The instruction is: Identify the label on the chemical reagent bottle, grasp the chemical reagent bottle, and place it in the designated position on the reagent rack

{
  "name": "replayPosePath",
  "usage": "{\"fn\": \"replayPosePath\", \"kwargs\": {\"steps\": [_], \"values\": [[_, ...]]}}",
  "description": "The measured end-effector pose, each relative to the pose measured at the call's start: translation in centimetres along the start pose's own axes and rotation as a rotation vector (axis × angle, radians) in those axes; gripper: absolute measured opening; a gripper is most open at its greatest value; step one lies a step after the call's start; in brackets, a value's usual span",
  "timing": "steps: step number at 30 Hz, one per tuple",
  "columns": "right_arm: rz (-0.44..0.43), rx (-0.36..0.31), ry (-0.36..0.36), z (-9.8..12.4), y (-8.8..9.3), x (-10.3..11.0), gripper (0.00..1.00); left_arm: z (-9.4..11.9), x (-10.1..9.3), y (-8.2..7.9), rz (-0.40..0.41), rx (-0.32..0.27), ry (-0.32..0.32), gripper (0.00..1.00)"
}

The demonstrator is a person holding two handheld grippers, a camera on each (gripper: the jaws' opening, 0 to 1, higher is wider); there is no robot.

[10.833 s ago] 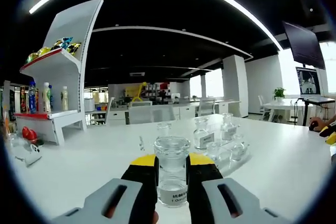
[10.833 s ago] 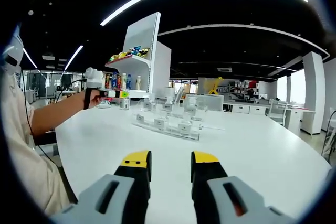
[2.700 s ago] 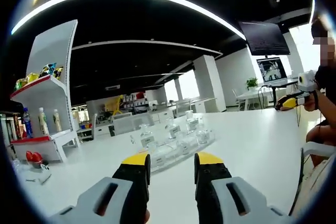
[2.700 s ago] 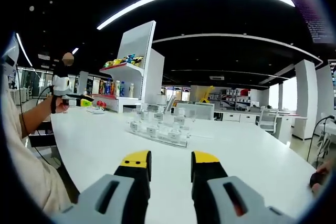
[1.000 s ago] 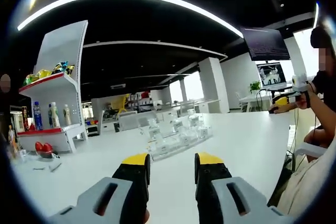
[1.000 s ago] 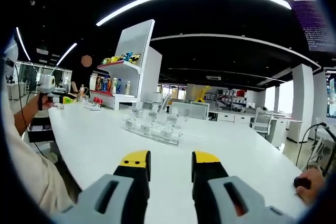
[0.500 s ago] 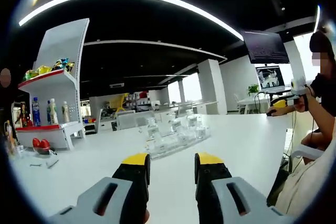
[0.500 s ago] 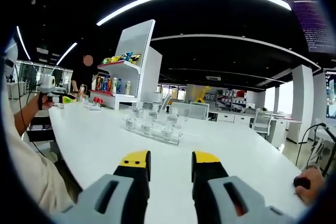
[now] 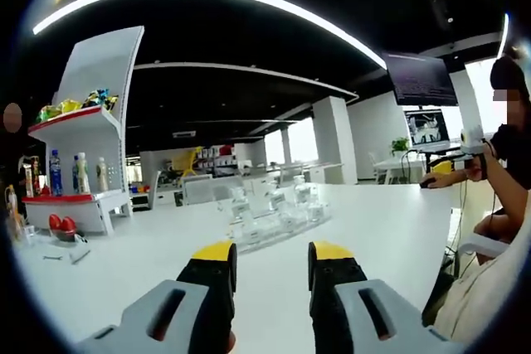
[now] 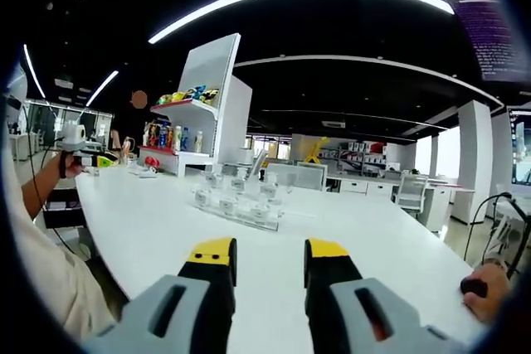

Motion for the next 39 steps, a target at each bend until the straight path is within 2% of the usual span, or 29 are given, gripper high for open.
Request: {"fn": "replayPosePath", "kwargs": {"steps": [6,11,39], "values": [[-0.009,0.020,0.006,0.10,0.45,-0.16,0.32,0.20,0.18,-0.15,-0.001,-0.004,-0.004,0.36],[-0.010,0.007,0.009,0.36,0.08,-0.22,0.32,0.32,0.57,-0.37,0.001,-0.009,-0.017,0.36],[-0.007,0.018,0.010,0.49,0.48,0.09,0.32,0.88,0.76,-0.65,-0.013,-0.019,-0.032,0.36]]}}
Point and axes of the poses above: the point that each gripper's makers call its tool centre point, and the gripper's own axes: z roughly backward along the fingers, x roughly to its left, y roughly out of its underside, the point moved 5 cm from there along z, roughly backward along the fingers, and after that the axes turned 14 degrees about -y, right-handed, at the moved point
